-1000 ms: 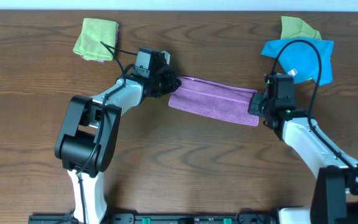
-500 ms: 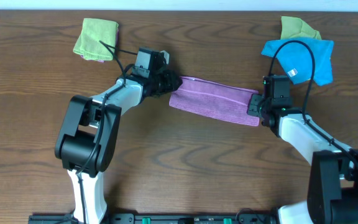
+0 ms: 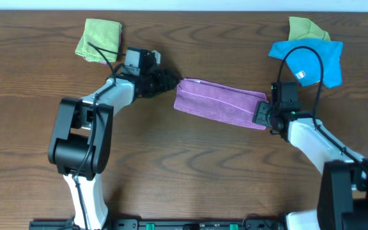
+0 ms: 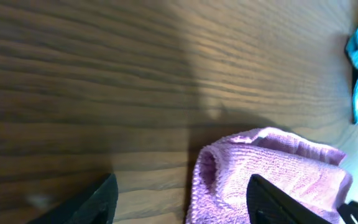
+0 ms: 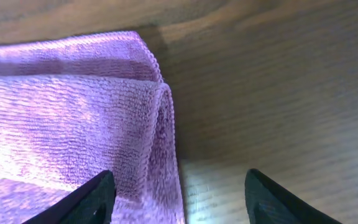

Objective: Fold the cloth

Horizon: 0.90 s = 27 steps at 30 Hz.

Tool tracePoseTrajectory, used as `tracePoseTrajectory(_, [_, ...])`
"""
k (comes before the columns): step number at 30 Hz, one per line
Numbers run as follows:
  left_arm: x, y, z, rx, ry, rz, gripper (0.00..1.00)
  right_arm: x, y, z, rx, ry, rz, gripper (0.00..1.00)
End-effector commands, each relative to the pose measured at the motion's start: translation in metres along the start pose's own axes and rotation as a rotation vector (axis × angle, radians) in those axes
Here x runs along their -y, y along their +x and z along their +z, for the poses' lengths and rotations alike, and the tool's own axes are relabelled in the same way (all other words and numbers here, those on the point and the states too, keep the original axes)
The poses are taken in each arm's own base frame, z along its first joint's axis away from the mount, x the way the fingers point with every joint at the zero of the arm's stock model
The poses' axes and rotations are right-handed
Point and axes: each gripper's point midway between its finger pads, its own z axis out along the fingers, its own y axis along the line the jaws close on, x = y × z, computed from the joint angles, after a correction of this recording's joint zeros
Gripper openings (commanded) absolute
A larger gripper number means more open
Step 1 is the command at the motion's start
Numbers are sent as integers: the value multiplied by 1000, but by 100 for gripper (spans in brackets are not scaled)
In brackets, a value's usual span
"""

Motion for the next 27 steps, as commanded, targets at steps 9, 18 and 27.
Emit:
tracePoseTrajectory(9, [61, -17, -42, 59, 118, 61, 6, -35, -15, -56, 41, -243, 197, 77])
tracePoseTrajectory(18, [69, 11, -10, 27, 26, 121, 6, -27, -4, -56, -6, -205, 271, 81])
tracePoseTrajectory(27, [45, 33, 21, -25, -64, 119, 6, -3, 2, -27, -66, -144, 339, 78])
